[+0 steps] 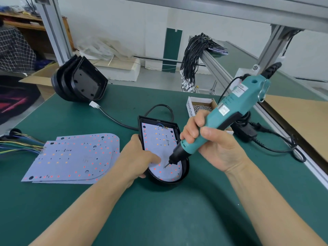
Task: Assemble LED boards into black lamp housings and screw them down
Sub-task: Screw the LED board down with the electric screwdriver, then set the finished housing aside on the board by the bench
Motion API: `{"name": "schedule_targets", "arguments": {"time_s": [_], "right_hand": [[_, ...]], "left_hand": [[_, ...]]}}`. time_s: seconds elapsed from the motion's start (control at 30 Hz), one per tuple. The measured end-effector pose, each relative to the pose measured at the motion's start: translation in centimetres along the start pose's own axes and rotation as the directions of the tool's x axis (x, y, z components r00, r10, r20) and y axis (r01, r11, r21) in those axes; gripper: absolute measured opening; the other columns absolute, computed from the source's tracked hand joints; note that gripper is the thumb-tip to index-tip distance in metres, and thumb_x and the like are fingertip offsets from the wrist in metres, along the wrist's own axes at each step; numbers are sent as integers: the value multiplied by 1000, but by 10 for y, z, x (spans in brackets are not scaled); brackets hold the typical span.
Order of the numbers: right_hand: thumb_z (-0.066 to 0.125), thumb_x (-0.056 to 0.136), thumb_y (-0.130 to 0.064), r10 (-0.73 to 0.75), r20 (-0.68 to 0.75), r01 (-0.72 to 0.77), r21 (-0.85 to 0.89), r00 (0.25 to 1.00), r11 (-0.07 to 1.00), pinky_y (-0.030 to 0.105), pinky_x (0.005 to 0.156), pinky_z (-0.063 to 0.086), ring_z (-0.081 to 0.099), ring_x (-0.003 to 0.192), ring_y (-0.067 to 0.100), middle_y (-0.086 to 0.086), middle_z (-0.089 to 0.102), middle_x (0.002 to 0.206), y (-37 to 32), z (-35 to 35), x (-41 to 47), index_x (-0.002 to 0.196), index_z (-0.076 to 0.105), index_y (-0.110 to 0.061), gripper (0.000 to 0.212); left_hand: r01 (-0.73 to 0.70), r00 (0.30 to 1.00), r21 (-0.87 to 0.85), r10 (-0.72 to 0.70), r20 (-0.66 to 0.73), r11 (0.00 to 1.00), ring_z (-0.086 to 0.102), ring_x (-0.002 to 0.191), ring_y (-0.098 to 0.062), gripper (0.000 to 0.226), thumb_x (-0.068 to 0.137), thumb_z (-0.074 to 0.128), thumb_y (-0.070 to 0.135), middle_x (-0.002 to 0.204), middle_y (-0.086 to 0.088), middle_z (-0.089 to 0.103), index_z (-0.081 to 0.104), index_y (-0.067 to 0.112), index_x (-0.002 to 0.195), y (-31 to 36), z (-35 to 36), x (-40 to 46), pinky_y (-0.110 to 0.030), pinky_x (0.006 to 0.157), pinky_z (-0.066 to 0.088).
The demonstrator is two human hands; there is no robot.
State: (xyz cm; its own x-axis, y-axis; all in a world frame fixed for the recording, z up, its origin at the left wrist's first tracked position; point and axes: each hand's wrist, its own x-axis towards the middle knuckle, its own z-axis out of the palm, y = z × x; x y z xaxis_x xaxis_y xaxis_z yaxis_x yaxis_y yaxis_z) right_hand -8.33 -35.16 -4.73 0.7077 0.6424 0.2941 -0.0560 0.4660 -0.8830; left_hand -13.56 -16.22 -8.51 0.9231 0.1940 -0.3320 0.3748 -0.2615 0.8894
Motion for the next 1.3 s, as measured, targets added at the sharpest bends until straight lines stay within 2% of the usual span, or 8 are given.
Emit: {"name": "schedule_targets", "arguments": {"time_s": [0.13,0.3,0.47,0.7,0.83,1.0,1.17,1.3], "right_hand": [[86,63,-35,-27,-19,28,48,999,998,32,81,42,50,67,16,-1,50,72,2,1,-2,78,54,-20,38],[86,53,-55,23,-468,113,261,884,959,26,66,48,47,57,12,-4,48,66,-14,-7,-3,74,50,-21,54],[74,54,-65,250,-674,-401,-74,695,913,25,47,46,48,45,14,0,54,63,-14,-18,-14,96,49,-21,65],[62,89,-40,227,-681,-697,-566,696,440,32,60,51,59,63,18,2,59,94,21,-3,-12,107,43,-20,33],[50,97,-34,106,-640,-645,-764,761,20,37,83,45,57,101,28,6,52,120,27,1,-1,126,39,-14,37],[38,100,-36,30,-574,-516,-756,818,-402,37,96,36,45,119,28,8,52,132,22,-6,8,136,35,-14,42],[54,93,-21,-115,-500,-480,-861,858,169,27,105,32,38,130,18,3,41,142,14,-16,8,148,29,-16,61],[67,79,3,-46,-522,-348,-628,852,696,17,100,40,22,142,8,-10,20,156,0,-20,22,153,11,-28,97]], "left_hand": [[25,999,-99,-21,47,995,60,76,-24,57,55,68,14,100,-10,68,53,11,109,3,0,-3,-30,56,49],[63,997,-304,-70,-13,951,65,81,-28,35,74,63,-15,100,-16,72,62,4,103,0,-12,-2,-34,73,50],[-60,984,-389,-11,-180,919,65,69,-23,31,72,61,-19,82,-9,73,65,6,91,17,-44,0,-36,74,52],[-410,830,95,414,-373,907,64,84,-36,37,73,65,-12,87,-9,70,58,18,94,58,-59,-6,-47,79,54],[-423,570,696,768,-292,579,56,64,-40,43,77,64,4,67,-12,63,54,21,115,80,-36,-17,-40,58,45],[-450,455,836,886,-89,315,57,53,-34,60,60,64,-15,68,-10,64,65,8,115,91,-9,-9,-36,44,41],[-530,395,709,875,-280,466,50,49,-34,38,70,67,-9,60,-5,57,66,6,105,82,-8,7,-32,49,41],[-736,592,68,690,-417,673,69,79,-17,40,80,65,-10,80,10,72,65,24,101,82,-21,17,-24,70,51]]}}
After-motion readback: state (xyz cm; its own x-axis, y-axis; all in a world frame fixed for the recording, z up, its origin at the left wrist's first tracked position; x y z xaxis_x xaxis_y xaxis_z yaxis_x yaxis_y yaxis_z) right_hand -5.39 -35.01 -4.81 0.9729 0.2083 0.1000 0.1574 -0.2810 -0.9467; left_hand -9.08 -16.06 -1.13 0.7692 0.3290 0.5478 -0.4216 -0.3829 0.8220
